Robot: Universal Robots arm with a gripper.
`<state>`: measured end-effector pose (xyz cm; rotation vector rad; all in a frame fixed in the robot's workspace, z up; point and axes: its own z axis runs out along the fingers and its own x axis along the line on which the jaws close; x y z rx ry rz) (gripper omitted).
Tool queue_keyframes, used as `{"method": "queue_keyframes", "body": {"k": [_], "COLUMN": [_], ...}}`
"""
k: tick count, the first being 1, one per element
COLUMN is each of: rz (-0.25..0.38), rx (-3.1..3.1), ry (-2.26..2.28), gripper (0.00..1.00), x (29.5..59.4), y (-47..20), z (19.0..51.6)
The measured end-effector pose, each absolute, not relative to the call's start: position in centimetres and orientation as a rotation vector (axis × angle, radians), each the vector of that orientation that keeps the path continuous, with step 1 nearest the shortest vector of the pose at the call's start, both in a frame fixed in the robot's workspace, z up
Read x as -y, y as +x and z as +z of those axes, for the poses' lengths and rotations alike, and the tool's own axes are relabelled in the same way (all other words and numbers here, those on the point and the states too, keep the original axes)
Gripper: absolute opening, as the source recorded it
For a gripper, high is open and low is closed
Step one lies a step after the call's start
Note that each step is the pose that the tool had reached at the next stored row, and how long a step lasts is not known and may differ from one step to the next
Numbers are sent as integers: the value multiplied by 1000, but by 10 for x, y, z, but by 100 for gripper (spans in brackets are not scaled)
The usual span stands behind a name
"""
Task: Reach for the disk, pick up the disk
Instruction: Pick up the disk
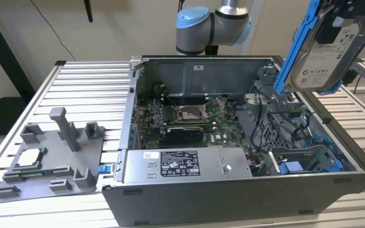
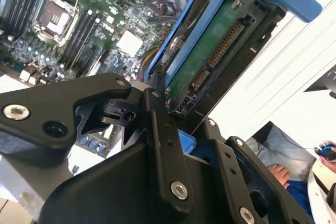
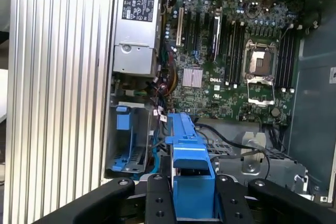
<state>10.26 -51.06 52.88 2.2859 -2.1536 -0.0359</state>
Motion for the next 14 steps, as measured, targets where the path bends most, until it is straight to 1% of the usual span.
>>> {"method": "queue_keyframes", "body": {"k": [14], "rz": [-36], "rx": [2154], "ry": [2285], "gripper": [0], "x": [528], "y": [103], "z": [528]}}
